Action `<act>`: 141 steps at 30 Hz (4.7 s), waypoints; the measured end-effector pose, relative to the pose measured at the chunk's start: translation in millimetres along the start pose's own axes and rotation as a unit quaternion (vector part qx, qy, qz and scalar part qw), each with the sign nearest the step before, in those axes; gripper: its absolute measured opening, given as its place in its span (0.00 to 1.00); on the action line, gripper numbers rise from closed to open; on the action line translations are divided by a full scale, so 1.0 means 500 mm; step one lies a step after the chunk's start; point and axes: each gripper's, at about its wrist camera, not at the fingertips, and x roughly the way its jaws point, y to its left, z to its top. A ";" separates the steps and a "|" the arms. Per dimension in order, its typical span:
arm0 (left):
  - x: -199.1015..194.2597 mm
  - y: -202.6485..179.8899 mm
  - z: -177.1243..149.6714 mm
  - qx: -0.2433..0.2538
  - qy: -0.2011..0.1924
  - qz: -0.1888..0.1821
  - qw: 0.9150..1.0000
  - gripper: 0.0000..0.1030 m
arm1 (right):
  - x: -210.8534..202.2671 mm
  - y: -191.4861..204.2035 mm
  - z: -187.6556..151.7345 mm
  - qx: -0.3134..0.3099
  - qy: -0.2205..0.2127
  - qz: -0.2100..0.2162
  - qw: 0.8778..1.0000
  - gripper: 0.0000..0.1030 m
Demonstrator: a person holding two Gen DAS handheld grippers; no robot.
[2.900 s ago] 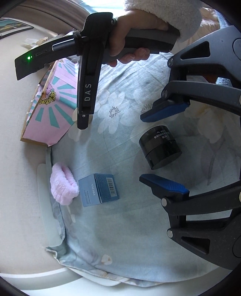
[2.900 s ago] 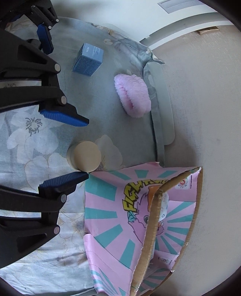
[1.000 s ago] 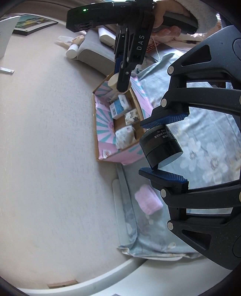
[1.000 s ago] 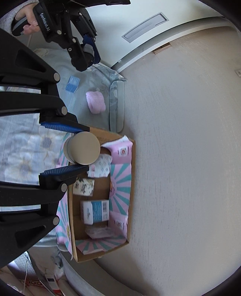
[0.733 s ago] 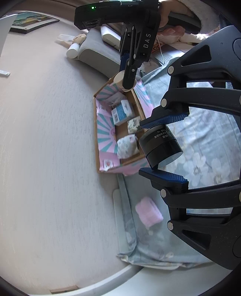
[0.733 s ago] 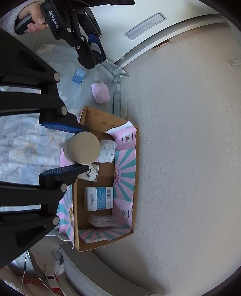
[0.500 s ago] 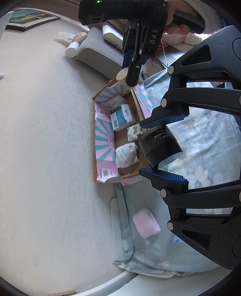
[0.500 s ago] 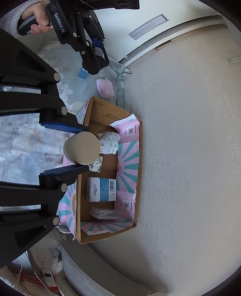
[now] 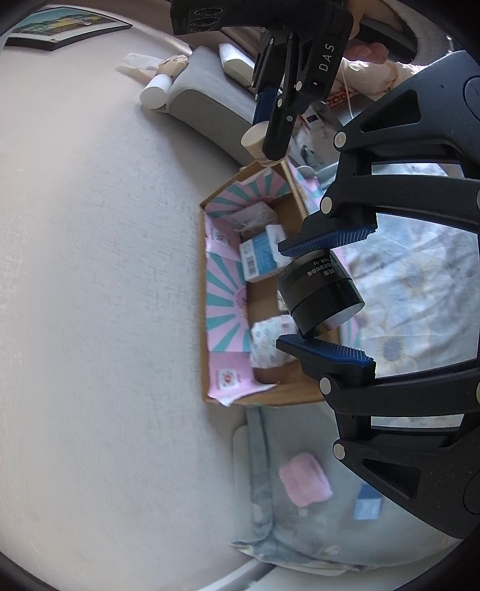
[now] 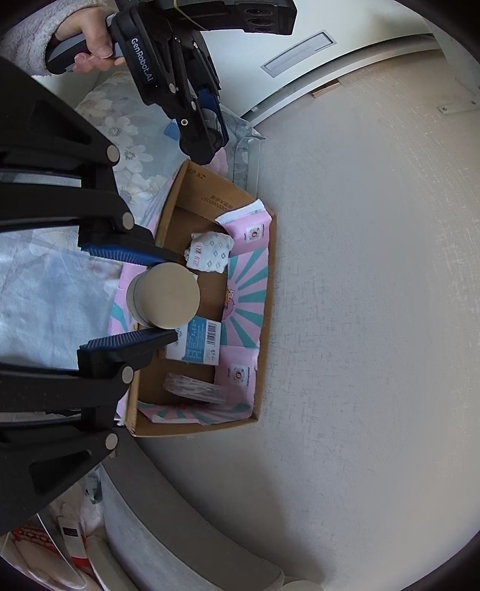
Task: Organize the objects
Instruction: 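Lift and carry the tape roll and lens cap over the cardboard box, then open right tool to drop the tape roll while left tool drops the lens cap, then withdraw both tools from the cardboard box back over the bed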
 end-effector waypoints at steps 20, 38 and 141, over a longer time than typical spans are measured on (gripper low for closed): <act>0.207 -0.003 0.133 0.066 0.090 -0.004 0.994 0.40 | 0.158 -0.103 0.168 0.038 0.057 -0.005 0.998 0.30; 0.349 0.010 0.095 0.066 0.183 -0.019 0.981 0.40 | 0.334 -0.136 0.156 0.075 0.149 -0.001 0.986 0.30; -0.284 0.460 -0.036 -0.003 0.021 0.043 0.999 1.00 | 0.056 0.429 0.019 0.060 -0.040 -0.035 0.997 0.99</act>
